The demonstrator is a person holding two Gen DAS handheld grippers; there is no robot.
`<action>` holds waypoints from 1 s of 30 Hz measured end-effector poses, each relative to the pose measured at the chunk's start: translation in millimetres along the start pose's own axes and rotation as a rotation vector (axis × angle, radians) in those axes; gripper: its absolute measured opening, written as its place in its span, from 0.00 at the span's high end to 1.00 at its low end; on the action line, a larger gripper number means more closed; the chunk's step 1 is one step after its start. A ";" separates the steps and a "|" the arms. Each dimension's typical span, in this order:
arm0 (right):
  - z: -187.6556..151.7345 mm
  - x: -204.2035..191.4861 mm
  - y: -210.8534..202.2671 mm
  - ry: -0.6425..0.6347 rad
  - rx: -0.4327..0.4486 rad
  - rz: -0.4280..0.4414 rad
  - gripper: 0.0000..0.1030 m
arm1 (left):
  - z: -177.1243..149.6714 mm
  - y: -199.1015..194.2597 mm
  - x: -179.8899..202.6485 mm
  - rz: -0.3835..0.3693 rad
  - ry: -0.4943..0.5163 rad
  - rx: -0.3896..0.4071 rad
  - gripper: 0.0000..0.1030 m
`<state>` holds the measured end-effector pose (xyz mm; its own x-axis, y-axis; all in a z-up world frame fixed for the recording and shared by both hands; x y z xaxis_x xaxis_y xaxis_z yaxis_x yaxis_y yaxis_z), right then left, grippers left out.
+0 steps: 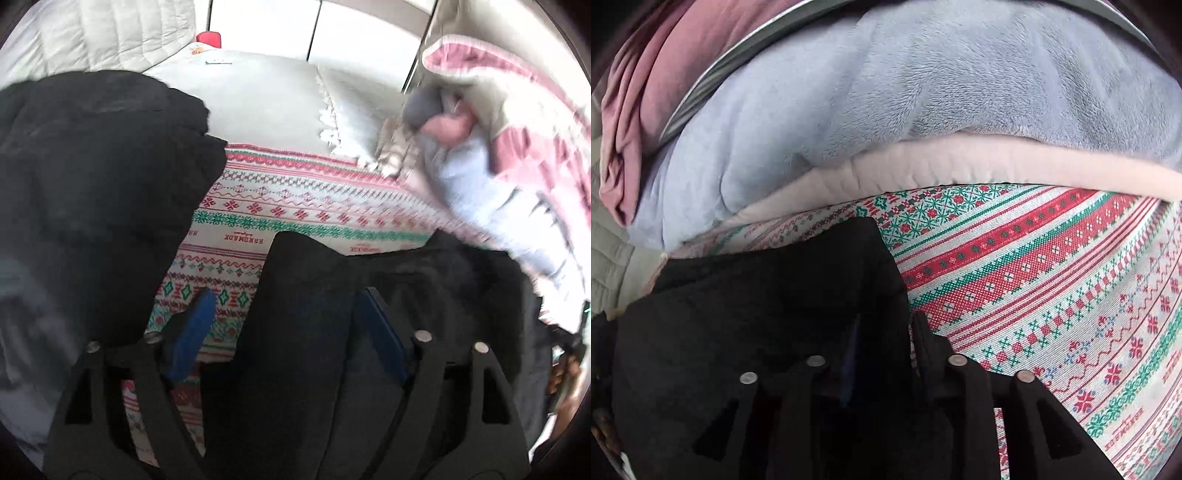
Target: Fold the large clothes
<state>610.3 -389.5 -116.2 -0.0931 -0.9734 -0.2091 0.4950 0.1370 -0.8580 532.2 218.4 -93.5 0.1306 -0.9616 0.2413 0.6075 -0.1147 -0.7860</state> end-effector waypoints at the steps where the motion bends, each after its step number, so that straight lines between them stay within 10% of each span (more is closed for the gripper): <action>1: -1.9 -1.2 1.1 -0.004 0.005 0.005 0.70 | -0.7 11.3 0.6 0.028 0.027 -0.035 0.21; 5: -4.9 -6.6 0.3 -0.012 0.025 0.024 0.70 | -13.0 55.4 3.9 0.086 0.100 -0.150 0.28; 7: -1.3 -10.0 -5.3 -0.013 0.052 0.044 0.70 | -14.8 64.0 5.8 0.073 0.091 -0.163 0.89; 19: 24.6 12.5 -23.5 0.065 0.126 0.195 0.51 | 21.6 -52.0 -12.9 -0.027 -0.091 0.270 0.95; 25: 11.5 -12.9 -0.9 -0.132 0.101 0.041 0.36 | 15.7 -24.9 -6.1 0.093 -0.005 0.231 0.95; 26: 8.3 -16.1 1.8 -0.151 0.106 0.025 0.37 | 14.6 -18.4 -8.6 0.108 -0.008 0.222 0.95; 28: 7.2 -26.1 5.2 -0.197 0.115 0.014 0.92 | 14.5 -9.9 -12.8 0.123 -0.029 0.216 0.95; 30: 15.0 -29.1 -7.9 -0.219 0.184 -0.019 0.93 | 14.8 -18.5 -20.9 0.107 -0.087 0.254 0.95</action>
<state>622.0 -365.0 -96.3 0.0751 -0.9947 -0.0706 0.6451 0.1024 -0.7572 529.8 244.3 -75.5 0.2643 -0.9387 0.2213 0.7618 0.0625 -0.6448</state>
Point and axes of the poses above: each gripper's, at about its wrist camera, not at the fingertips, and y roughly the way its jaws point, x to its right, z to its top, the point moved 8 cm from there along y, roughly the way its jaws point, and after that the axes turned 7 degrees about -z, right-handed, at the moved point
